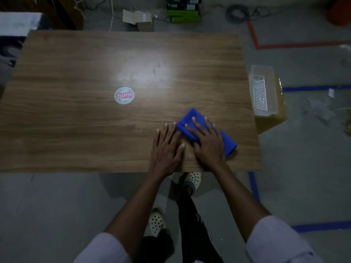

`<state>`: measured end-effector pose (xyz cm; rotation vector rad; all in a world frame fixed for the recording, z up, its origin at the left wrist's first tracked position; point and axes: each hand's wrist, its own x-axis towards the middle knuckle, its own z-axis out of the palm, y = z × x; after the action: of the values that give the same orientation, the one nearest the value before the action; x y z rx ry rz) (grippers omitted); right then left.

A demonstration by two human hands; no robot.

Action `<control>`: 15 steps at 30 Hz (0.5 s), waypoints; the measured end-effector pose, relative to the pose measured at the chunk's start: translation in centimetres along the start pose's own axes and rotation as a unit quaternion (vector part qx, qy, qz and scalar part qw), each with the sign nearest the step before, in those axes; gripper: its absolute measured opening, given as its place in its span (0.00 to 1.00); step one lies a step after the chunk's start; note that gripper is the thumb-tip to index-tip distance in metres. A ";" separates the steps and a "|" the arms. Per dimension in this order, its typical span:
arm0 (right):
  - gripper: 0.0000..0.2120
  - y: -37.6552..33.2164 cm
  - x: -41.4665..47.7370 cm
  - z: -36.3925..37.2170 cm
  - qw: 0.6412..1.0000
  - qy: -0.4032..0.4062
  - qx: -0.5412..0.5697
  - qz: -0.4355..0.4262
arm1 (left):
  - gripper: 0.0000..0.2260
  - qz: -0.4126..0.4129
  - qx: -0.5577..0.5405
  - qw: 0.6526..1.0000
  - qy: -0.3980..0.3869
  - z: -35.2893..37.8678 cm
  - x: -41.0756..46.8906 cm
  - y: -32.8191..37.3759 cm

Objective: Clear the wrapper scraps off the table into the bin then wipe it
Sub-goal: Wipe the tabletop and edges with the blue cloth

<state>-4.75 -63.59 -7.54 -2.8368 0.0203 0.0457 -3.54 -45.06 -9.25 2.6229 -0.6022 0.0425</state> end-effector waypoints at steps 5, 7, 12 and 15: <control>0.24 -1.1 -5.5 -3.0 0.956 0.064 0.284 0.038 | 0.20 0.024 0.002 1.000 0.017 -1.2 -4.7 0.6; 0.18 0.5 -4.5 -4.9 0.915 0.115 0.344 0.178 | 0.14 0.012 -0.042 0.998 0.044 -2.2 -5.0 0.5; 0.28 0.3 -1.3 -2.5 0.956 0.099 0.128 0.246 | 0.12 -0.097 -0.098 0.987 0.078 -2.8 -2.5 0.7; 0.32 -5.7 -3.1 1.4 0.975 0.067 0.037 0.210 | 0.15 -0.161 -0.144 0.971 0.105 -2.1 -2.1 1.1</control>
<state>-7.80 -57.69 -7.02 -2.7035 0.6375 -0.0542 -5.74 -44.16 -7.21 2.3587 -0.0966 0.1218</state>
